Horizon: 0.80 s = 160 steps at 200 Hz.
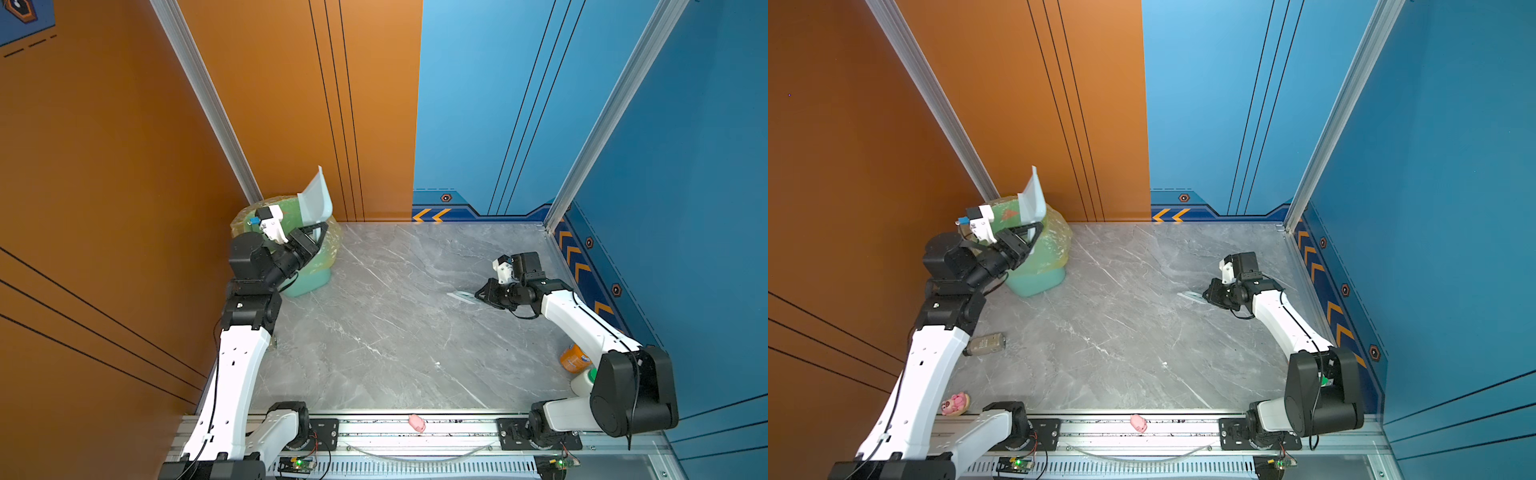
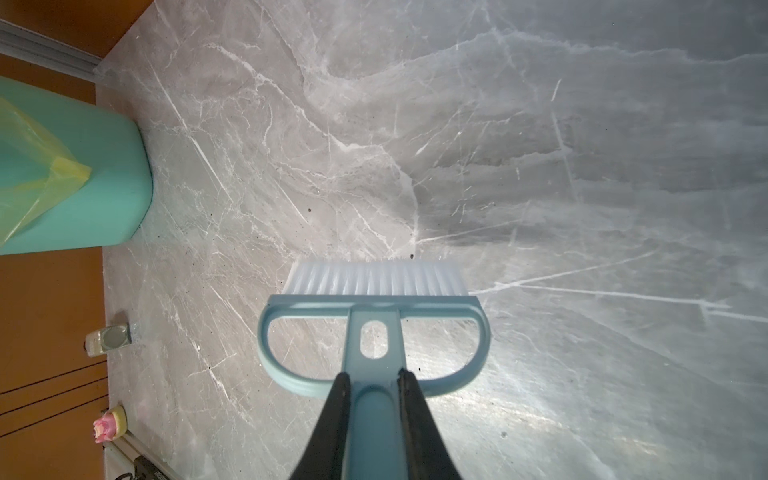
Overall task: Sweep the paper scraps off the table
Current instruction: 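Lower the empty dustpan to the table while the right gripper brings the brush over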
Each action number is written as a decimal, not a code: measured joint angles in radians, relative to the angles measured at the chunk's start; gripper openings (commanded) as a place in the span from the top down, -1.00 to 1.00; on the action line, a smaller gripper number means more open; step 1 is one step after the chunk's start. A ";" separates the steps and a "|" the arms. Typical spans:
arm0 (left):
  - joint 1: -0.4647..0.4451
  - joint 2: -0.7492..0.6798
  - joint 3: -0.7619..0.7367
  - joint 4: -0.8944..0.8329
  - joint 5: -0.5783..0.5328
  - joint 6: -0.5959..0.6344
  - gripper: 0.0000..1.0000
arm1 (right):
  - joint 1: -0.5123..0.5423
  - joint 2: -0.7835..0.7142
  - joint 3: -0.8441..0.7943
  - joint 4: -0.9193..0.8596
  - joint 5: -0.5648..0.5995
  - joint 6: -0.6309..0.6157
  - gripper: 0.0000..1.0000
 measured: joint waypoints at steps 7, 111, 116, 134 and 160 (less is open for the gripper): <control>-0.027 -0.009 -0.002 -0.027 -0.026 0.032 1.00 | 0.006 -0.002 0.001 -0.002 0.000 0.000 1.00; -0.383 -0.037 -0.183 -0.224 -0.414 0.207 1.00 | 0.151 -0.169 0.012 0.028 0.035 -0.052 1.00; -0.401 -0.037 -0.188 -0.227 -0.430 0.211 1.00 | 0.158 -0.176 0.012 0.033 0.042 -0.053 1.00; -0.459 -0.036 -0.210 -0.233 -0.485 0.217 1.00 | 0.178 -0.199 0.012 0.043 0.059 -0.060 1.00; -0.526 -0.025 -0.252 -0.240 -0.557 0.216 1.00 | 0.198 -0.235 0.010 0.068 0.081 -0.069 1.00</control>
